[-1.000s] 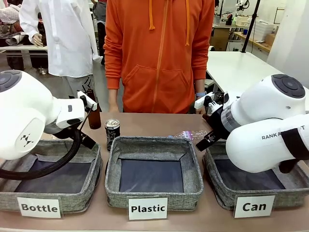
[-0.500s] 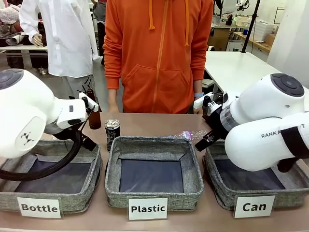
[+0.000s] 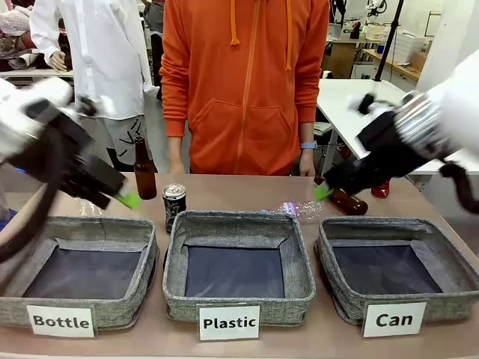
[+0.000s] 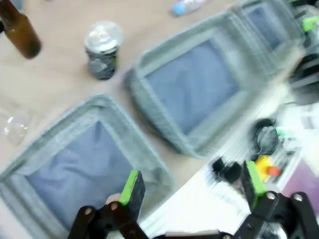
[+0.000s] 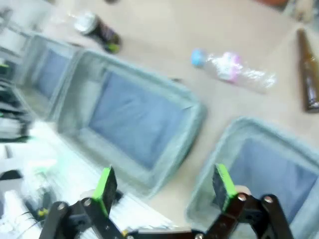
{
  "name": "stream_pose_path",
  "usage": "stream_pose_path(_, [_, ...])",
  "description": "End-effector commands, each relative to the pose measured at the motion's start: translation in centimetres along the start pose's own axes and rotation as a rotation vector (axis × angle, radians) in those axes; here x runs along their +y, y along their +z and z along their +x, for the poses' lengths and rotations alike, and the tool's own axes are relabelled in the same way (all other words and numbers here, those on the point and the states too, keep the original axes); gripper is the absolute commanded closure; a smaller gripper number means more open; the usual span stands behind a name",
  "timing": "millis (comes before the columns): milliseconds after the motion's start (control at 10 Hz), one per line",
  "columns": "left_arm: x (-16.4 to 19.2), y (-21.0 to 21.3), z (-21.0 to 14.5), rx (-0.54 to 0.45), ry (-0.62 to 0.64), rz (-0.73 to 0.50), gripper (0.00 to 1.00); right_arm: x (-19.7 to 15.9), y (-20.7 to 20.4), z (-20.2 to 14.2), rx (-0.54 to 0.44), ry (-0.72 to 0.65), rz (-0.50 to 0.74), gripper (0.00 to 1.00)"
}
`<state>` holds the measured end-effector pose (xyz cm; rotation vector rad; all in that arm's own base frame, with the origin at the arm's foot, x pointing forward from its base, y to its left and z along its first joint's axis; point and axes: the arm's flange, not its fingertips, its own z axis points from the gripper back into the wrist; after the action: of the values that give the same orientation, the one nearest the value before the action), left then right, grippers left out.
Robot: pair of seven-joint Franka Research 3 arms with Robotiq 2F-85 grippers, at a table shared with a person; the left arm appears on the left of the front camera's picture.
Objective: Sort the can waste into the basket.
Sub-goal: Pick up the can waste from the table and place it in the right Fabric basket.
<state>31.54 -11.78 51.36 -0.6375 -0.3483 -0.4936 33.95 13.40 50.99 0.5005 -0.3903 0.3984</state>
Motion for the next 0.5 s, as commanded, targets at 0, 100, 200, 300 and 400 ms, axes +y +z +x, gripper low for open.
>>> stream_pose_path(0, [4.2, 6.0, -3.0, -0.147, 0.147, -0.170, 0.00, -3.1, 6.1, -2.0, -0.089, -0.129, 0.121, 0.00])
stream_pose_path(100, [6.7, 9.2, -5.1, -0.224, 0.194, -0.256, 0.00, -5.9, 8.8, -3.8, -0.168, -0.209, 0.175, 0.00])
stream_pose_path(200, [10.2, 12.5, -8.2, -0.359, 0.305, -0.271, 0.00, -9.5, 11.3, -6.4, -0.264, -0.304, 0.206, 0.00])
stream_pose_path(300, [13.8, 14.2, -11.2, -0.453, 0.445, -0.233, 0.00, -13.0, 12.8, -9.2, -0.334, -0.381, 0.213, 0.00])
stream_pose_path(400, [17.1, 15.5, -14.5, -0.512, 0.563, -0.226, 0.00, -16.0, 14.0, -11.9, -0.407, -0.480, 0.222, 0.00])
